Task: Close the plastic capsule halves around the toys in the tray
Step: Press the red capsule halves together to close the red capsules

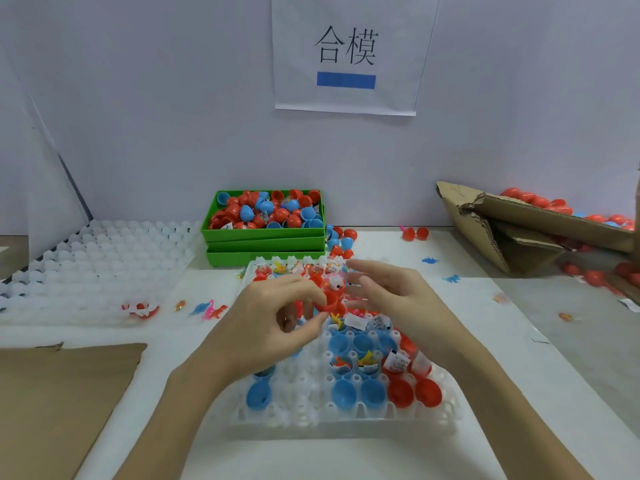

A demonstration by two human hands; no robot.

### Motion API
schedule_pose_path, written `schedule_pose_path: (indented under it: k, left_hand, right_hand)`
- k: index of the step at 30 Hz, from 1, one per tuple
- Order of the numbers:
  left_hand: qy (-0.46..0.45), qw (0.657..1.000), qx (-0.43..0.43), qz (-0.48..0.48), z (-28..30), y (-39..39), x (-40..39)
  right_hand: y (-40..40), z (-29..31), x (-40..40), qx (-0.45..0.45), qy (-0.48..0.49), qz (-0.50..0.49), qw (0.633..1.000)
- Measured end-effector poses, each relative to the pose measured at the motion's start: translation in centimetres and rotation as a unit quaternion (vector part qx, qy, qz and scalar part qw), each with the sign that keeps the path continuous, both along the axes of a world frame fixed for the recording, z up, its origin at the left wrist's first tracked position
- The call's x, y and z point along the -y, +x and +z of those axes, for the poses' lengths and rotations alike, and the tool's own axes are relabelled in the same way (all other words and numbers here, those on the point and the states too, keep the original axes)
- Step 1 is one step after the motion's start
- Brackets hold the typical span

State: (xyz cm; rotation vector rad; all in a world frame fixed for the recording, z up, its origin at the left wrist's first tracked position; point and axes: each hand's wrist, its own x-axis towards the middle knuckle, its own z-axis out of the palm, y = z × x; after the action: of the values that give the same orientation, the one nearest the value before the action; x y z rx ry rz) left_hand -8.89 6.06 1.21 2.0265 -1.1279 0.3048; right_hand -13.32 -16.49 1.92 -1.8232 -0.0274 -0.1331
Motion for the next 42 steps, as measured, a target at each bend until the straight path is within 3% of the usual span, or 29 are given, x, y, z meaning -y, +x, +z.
schedule_pose_path:
  k: [3, 5, 8, 18, 26, 31, 42]
  left_hand:
    - [-0.02, 1.0, -0.003, -0.005, -0.1, 0.0, 0.1]
    - [-0.028, 1.0, -0.008, -0.009, -0.2, -0.1, 0.3]
    - [-0.059, 0.998, -0.02, 0.003, -0.1, -0.2, 0.6]
    - [-0.246, 0.956, -0.141, 0.067, 0.0, -0.5, 1.7]
    - [-0.279, 0.94, -0.192, 0.05, 0.0, -1.0, 2.3]
    - [-0.301, 0.922, -0.243, 0.024, 0.0, -0.9, 2.3]
    - [-0.261, 0.953, -0.126, 0.091, -0.6, -1.0, 2.7]
  right_hand:
    - [-0.4, 0.2, -0.5, -0.034, 0.15, 0.119, 0.981]
    - [-0.5, 0.1, -0.9, -0.003, 0.182, 0.114, 0.977]
    - [-0.4, 0.2, -1.4, 0.023, 0.148, 0.065, 0.987]
    - [-0.4, 0.5, -1.6, 0.09, 0.092, 0.044, 0.991]
    - [-0.6, 0.1, -2.3, 0.207, -0.041, 0.004, 0.978]
    - [-0.6, -0.3, -2.9, 0.297, -0.119, -0.039, 0.947]
    - [-0.8, -0.7, -3.9, 0.323, -0.14, -0.051, 0.935]
